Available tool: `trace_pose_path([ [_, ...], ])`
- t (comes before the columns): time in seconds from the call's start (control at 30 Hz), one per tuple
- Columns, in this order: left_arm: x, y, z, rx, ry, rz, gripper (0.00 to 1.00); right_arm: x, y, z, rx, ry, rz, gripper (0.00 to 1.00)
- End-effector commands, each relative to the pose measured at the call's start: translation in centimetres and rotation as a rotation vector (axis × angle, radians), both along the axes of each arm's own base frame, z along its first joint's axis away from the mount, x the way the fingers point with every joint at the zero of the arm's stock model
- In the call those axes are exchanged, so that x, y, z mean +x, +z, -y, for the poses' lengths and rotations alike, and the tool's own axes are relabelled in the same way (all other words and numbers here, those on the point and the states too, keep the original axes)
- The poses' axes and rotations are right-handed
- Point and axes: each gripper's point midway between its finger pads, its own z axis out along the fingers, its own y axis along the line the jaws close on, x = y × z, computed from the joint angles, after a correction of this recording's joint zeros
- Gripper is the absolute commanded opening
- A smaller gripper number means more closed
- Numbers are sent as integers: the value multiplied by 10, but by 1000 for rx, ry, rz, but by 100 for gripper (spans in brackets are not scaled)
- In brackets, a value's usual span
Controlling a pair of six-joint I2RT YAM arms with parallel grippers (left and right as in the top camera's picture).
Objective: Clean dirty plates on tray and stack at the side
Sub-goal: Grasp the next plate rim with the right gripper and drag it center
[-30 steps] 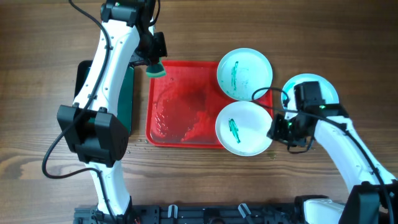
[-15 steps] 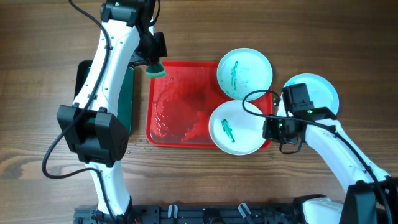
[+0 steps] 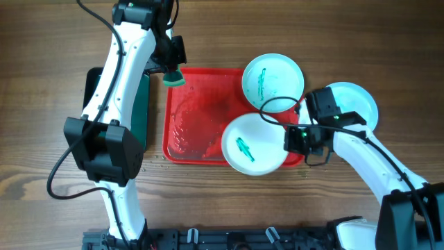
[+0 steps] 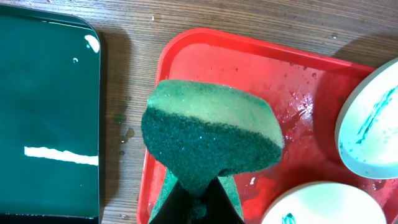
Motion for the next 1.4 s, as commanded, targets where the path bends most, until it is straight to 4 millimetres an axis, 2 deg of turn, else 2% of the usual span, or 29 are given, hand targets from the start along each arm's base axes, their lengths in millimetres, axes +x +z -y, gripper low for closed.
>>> trace_pose_path([
  [0.0,0,9,3,-15,11,20,4,27,26,-45,115,-56,81,5],
  [0.07,0,9,3,-15,11,20,4,35,26,-60,81,-107,127,4],
  [0.2,1,9,3,-16,11,23,4,42,10,-90,-23,-216,213,4],
  [0.37,1,9,3,-16,11,23,4,43,-7,-112,-9,-205,218,4],
  [0.5,1,9,3,-16,11,22,4,45,-6,-116,-1,-135,221,6],
  [0.6,1,9,3,-16,11,23,4,62,8,-113,-6,-12,250,16],
  [0.7,1,9,3,-16,11,22,4,80,15,-116,-30,104,275,17],
  [0.77,1,9,3,-16,11,21,4,92,10,-123,-48,249,287,17],
  [0.83,1,9,3,-16,11,22,4,98,-4,-125,-84,335,265,17],
  [0.93,1,9,3,-15,11,22,4,100,-26,-127,-97,349,223,16],
  [1.07,1,9,3,-16,11,22,4,102,-29,-127,-100,339,223,16],
  [1.17,1,9,3,-16,11,22,4,102,-21,-133,-67,356,224,15],
  [1.27,1,9,3,-15,11,22,4,105,8,-138,-55,382,234,15],
  [1.3,1,9,3,-15,11,22,4,107,19,-137,-67,400,248,16],
  [1.37,1,9,3,-15,11,22,4,109,30,-126,-130,404,263,16],
])
